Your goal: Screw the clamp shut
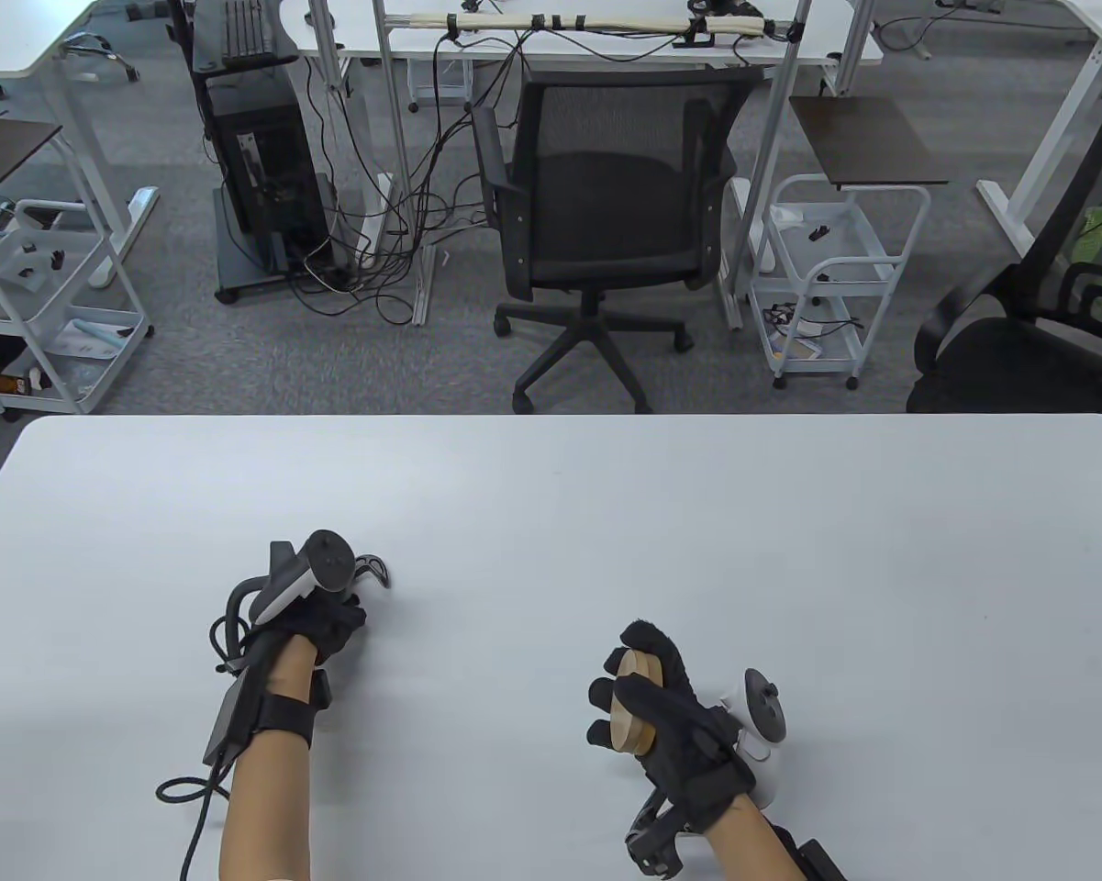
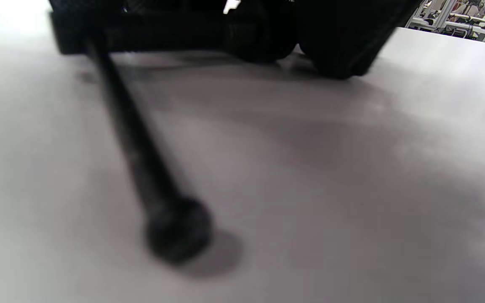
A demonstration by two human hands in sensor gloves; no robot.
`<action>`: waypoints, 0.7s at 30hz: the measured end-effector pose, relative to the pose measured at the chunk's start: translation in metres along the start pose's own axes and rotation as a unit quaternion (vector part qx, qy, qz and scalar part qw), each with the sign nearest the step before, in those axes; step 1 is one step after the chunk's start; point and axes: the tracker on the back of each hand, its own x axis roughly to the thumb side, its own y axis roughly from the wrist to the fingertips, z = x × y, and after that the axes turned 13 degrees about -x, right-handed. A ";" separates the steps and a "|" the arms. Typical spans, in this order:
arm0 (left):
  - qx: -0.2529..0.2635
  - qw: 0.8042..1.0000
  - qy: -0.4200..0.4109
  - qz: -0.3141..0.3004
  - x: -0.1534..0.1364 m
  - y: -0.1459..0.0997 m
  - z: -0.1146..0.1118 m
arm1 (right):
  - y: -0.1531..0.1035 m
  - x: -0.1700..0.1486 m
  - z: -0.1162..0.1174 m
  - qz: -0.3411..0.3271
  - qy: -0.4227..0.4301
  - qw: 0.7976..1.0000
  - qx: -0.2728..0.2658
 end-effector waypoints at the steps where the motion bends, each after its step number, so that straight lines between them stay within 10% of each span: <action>1: 0.000 1.000 0.011 -0.003 0.002 0.001 0.000 | 0.000 0.000 0.000 -0.001 -0.002 1.000 -0.001; 8: 0.016 0.988 0.155 0.000 0.021 0.004 0.002 | 0.001 -0.004 0.001 0.007 -0.005 1.000 -0.002; 21: 0.048 0.986 0.158 0.012 0.019 0.016 0.005 | 0.002 -0.003 -0.005 0.017 0.025 1.000 -0.008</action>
